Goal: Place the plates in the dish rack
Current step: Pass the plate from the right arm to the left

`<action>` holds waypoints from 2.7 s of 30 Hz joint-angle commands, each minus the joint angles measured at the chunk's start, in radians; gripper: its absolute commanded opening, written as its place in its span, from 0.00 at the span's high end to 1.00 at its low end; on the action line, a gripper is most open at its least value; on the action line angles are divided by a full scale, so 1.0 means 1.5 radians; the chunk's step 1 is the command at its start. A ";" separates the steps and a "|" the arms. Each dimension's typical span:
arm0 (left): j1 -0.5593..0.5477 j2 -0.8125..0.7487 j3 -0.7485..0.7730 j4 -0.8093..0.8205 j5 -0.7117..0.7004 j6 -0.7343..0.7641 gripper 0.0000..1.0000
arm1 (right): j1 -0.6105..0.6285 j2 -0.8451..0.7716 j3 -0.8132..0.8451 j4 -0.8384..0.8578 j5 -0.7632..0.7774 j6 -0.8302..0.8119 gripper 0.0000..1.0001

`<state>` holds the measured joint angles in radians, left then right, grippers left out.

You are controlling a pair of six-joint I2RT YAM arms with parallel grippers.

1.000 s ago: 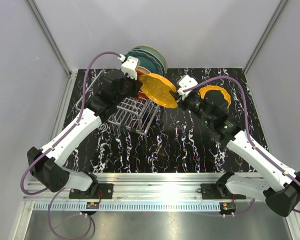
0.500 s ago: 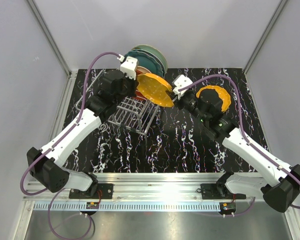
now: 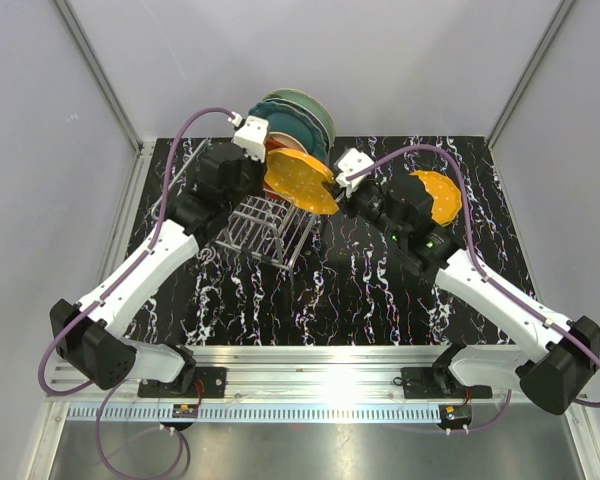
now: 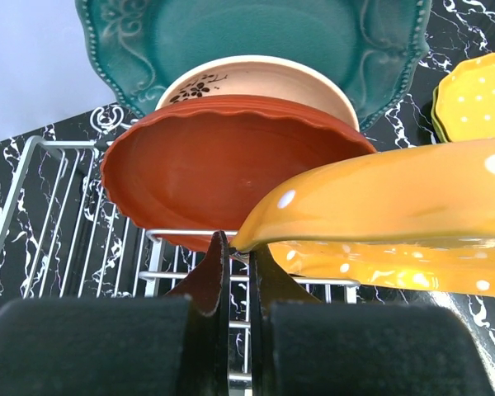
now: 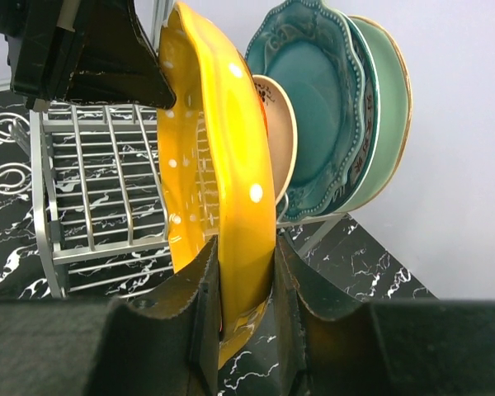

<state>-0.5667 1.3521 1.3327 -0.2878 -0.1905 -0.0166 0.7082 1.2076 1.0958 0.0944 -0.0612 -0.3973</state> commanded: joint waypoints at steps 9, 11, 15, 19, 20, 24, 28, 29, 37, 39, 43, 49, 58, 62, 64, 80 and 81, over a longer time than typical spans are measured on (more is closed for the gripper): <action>0.013 -0.021 -0.001 0.122 0.042 0.013 1.00 | 0.052 0.046 0.057 0.075 -0.141 0.035 0.82; 0.016 -0.021 0.000 0.122 0.043 0.013 1.00 | 0.052 0.052 0.063 0.076 -0.142 0.035 0.77; 0.024 -0.021 -0.004 0.123 0.044 0.014 1.00 | 0.052 0.063 0.072 0.076 -0.143 0.038 0.71; 0.034 -0.020 -0.006 0.126 0.047 -0.004 1.00 | 0.053 0.075 0.080 0.072 -0.147 0.039 0.66; 0.036 -0.019 -0.007 0.124 0.048 -0.004 1.00 | 0.052 0.076 0.082 0.072 -0.147 0.040 0.65; 0.044 -0.020 -0.008 0.127 0.056 -0.008 1.00 | 0.052 0.084 0.090 0.066 -0.147 0.039 0.62; 0.056 -0.018 -0.008 0.124 0.063 -0.014 1.00 | 0.053 0.090 0.092 0.065 -0.147 0.039 0.59; 0.057 -0.017 -0.007 0.123 0.064 -0.017 1.00 | 0.052 0.089 0.092 0.065 -0.147 0.039 0.59; 0.067 -0.017 -0.012 0.120 0.065 -0.022 1.00 | 0.053 0.092 0.095 0.060 -0.137 0.037 0.64; 0.069 -0.016 -0.010 0.119 0.065 -0.025 1.00 | 0.052 0.089 0.095 0.057 -0.131 0.035 0.64; 0.072 -0.013 -0.008 0.116 0.068 -0.032 1.00 | 0.052 0.082 0.092 0.040 -0.120 0.031 0.64; 0.078 -0.005 -0.004 0.106 0.067 -0.040 1.00 | 0.052 0.064 0.070 0.037 -0.107 0.036 0.55; 0.085 0.003 -0.001 0.092 0.057 -0.047 1.00 | 0.052 0.052 0.058 0.020 -0.087 0.041 0.53; 0.087 0.005 -0.001 0.089 0.056 -0.050 1.00 | 0.052 0.040 0.037 0.016 -0.071 0.045 0.53; 0.089 0.007 -0.002 0.087 0.056 -0.051 1.00 | 0.052 0.032 0.024 0.015 -0.055 0.051 0.53; 0.098 0.011 -0.002 0.085 0.064 -0.063 1.00 | 0.054 0.050 0.054 -0.005 -0.021 0.053 0.46; 0.098 0.013 -0.003 0.085 0.064 -0.063 1.00 | 0.054 0.047 0.052 -0.004 -0.018 0.052 0.47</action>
<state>-0.4347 1.3327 1.3148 -0.2726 -0.0757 -0.0898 0.7521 1.2896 1.1416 0.1207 -0.0597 -0.3397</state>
